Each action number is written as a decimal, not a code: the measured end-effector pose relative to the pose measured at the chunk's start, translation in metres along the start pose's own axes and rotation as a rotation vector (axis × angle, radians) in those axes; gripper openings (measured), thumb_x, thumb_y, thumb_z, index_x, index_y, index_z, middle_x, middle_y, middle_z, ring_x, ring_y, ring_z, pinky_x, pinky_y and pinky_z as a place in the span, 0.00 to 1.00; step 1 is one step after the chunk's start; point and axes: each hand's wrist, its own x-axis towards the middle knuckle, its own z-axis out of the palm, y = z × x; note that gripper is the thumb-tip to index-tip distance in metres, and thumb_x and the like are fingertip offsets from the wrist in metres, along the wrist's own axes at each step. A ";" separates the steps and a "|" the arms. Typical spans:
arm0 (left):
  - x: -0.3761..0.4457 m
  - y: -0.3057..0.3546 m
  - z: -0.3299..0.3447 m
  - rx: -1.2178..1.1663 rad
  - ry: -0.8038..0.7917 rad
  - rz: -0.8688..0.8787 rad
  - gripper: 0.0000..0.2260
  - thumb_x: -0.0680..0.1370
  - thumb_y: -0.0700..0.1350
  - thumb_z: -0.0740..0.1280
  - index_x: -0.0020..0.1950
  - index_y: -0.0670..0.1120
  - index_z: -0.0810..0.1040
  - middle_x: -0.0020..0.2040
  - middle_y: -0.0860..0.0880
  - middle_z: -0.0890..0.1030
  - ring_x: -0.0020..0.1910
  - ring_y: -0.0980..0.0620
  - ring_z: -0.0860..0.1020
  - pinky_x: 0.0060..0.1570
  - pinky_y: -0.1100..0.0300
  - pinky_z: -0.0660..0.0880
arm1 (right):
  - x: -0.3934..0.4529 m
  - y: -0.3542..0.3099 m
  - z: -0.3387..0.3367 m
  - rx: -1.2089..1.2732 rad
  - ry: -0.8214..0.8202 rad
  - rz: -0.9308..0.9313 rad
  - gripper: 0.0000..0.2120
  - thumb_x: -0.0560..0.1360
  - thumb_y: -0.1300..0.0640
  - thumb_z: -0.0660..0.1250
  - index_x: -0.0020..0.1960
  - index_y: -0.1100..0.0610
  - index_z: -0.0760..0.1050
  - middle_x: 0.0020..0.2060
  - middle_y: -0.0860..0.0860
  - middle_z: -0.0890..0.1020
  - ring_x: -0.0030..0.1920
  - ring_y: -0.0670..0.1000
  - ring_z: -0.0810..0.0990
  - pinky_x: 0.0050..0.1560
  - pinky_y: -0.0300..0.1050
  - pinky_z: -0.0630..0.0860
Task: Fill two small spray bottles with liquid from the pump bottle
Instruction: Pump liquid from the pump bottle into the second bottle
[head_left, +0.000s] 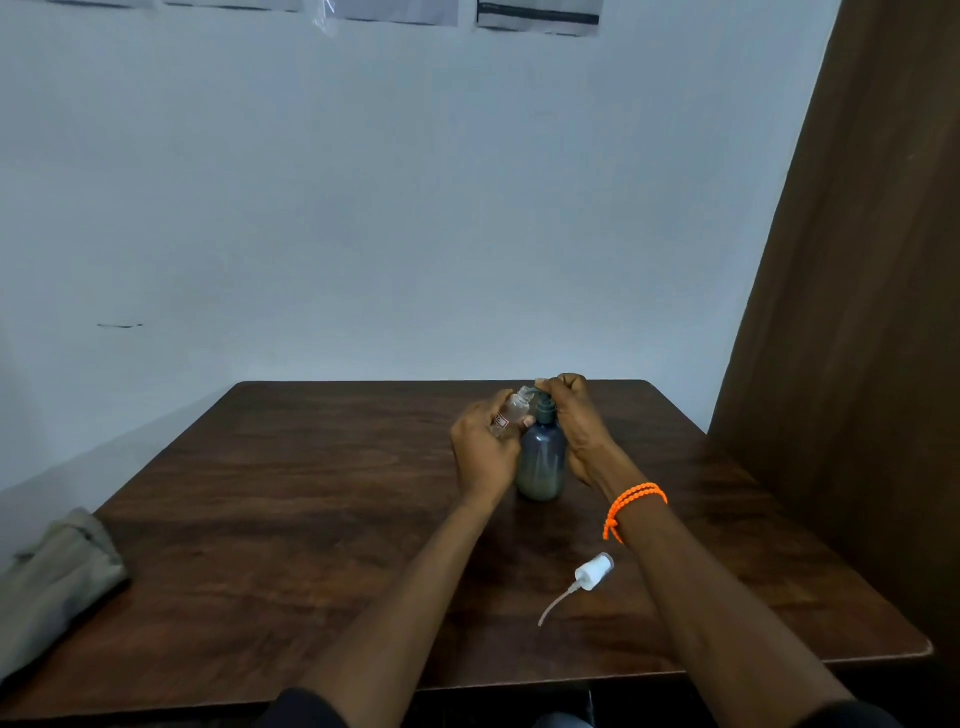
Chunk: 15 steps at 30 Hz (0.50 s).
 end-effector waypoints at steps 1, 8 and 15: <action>-0.001 0.001 -0.001 -0.009 -0.002 -0.001 0.16 0.71 0.42 0.80 0.58 0.46 0.86 0.45 0.50 0.86 0.43 0.54 0.82 0.44 0.66 0.74 | 0.000 0.000 0.000 -0.005 0.003 0.000 0.13 0.81 0.60 0.70 0.48 0.52 0.65 0.39 0.52 0.75 0.39 0.49 0.76 0.39 0.46 0.75; 0.001 0.003 -0.003 -0.012 -0.043 -0.008 0.14 0.72 0.44 0.79 0.57 0.48 0.86 0.44 0.50 0.86 0.42 0.53 0.82 0.43 0.56 0.79 | 0.005 -0.012 -0.002 0.025 0.043 0.021 0.16 0.79 0.63 0.72 0.49 0.51 0.65 0.39 0.52 0.76 0.38 0.49 0.78 0.37 0.43 0.77; 0.001 -0.001 -0.003 -0.001 -0.056 -0.024 0.15 0.72 0.44 0.79 0.58 0.48 0.86 0.45 0.50 0.86 0.43 0.53 0.83 0.45 0.55 0.79 | 0.004 -0.010 0.001 0.038 0.070 0.009 0.17 0.78 0.64 0.72 0.48 0.51 0.64 0.41 0.52 0.76 0.40 0.49 0.78 0.37 0.46 0.76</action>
